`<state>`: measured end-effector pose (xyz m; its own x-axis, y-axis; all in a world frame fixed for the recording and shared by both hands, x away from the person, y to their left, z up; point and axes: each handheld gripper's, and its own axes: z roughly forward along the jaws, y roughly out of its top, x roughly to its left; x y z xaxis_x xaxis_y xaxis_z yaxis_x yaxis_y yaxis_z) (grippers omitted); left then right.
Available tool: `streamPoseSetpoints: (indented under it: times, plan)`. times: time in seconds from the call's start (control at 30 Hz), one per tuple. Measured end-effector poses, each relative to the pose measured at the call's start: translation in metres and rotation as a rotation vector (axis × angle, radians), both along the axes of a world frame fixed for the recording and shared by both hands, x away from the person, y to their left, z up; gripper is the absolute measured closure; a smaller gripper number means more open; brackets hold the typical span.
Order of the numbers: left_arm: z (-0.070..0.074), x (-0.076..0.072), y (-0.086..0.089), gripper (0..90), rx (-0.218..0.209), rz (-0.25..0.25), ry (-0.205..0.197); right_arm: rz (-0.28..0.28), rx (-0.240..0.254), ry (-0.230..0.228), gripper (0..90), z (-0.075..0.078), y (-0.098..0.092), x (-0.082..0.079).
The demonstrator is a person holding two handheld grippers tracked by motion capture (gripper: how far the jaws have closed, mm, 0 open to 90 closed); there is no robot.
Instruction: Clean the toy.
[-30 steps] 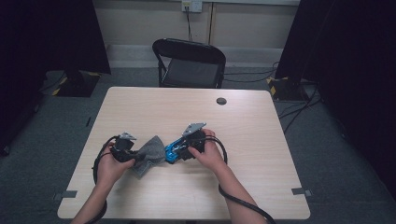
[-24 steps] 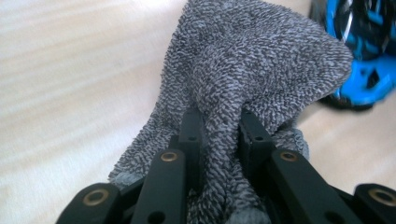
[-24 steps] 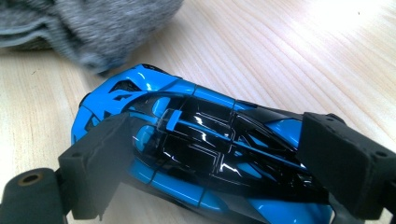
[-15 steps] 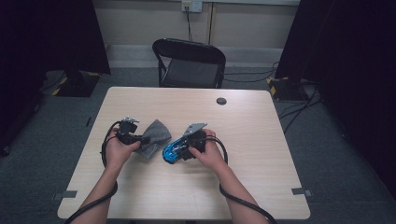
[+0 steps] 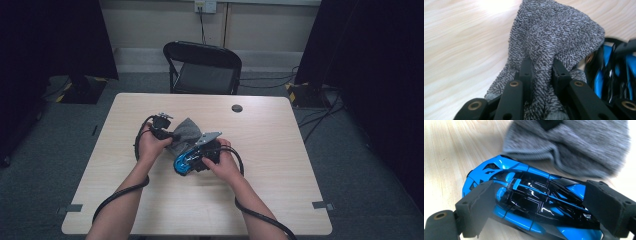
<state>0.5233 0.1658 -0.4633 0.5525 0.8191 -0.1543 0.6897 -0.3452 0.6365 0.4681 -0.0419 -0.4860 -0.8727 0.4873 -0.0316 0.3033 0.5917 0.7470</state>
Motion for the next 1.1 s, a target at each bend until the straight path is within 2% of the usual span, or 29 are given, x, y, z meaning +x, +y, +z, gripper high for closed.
streamPoseSetpoints:
  times: [0.07,0.2,0.3,0.37,0.43,0.5,0.53,0.6,0.63,0.7,0.77,0.83,0.87,0.97,1.0,1.1]
  plan:
    - [-0.005,0.004,-0.008,69.0,0.004,-0.016,-0.016,0.0,0.0,0.0,10.3,0.0,0.0,0.0]
    - [-0.009,0.002,-0.017,48.6,-0.002,-0.058,-0.071,0.001,0.002,-0.001,10.3,0.0,0.0,-0.001]
    - [-0.002,-0.004,-0.014,41.2,-0.045,-0.055,-0.109,0.002,0.005,-0.003,10.3,0.0,0.0,-0.001]
    - [0.004,-0.006,-0.009,41.9,-0.062,-0.052,-0.128,0.003,0.0,0.001,10.3,0.0,0.0,0.0]
    - [0.006,-0.007,0.0,42.8,-0.068,-0.023,-0.145,0.004,-0.005,0.002,10.3,0.0,0.001,0.0]
    - [0.004,-0.005,0.008,48.4,-0.064,-0.003,-0.128,0.004,-0.006,0.003,10.3,0.001,0.001,0.0]
    - [0.001,-0.004,0.011,48.5,-0.063,0.012,-0.13,0.003,-0.005,0.005,10.2,0.001,0.001,0.0]
    - [-0.004,-0.003,0.015,51.2,-0.09,0.025,-0.109,0.003,-0.008,0.009,10.2,0.001,0.002,0.0]
    - [-0.007,-0.003,0.015,51.2,-0.089,0.015,-0.093,0.005,-0.01,0.011,10.2,0.001,0.002,0.0]
    - [-0.017,-0.004,0.009,55.6,-0.046,-0.02,-0.058,0.01,-0.01,0.013,10.2,0.001,0.002,0.0]
    - [-0.024,-0.007,0.005,52.2,-0.059,-0.071,-0.053,0.01,-0.008,0.013,10.2,0.001,0.003,0.0]
    - [-0.031,-0.009,0.002,43.4,-0.059,-0.099,-0.071,0.009,-0.007,0.012,10.2,0.001,0.003,0.0]
    - [-0.032,-0.01,0.001,41.9,-0.055,-0.104,-0.086,0.011,-0.008,0.011,10.2,0.001,0.003,0.0]
    - [-0.033,-0.011,0.001,42.4,-0.059,-0.109,-0.092,0.013,-0.013,0.015,10.2,0.001,0.003,0.0]
    - [-0.032,-0.01,0.001,43.5,-0.054,-0.116,-0.086,0.013,-0.012,0.014,10.2,0.001,0.003,0.0]
    - [-0.029,-0.01,-0.006,57.3,-0.042,-0.149,-0.068,0.012,-0.008,0.011,10.2,0.001,0.003,0.0]
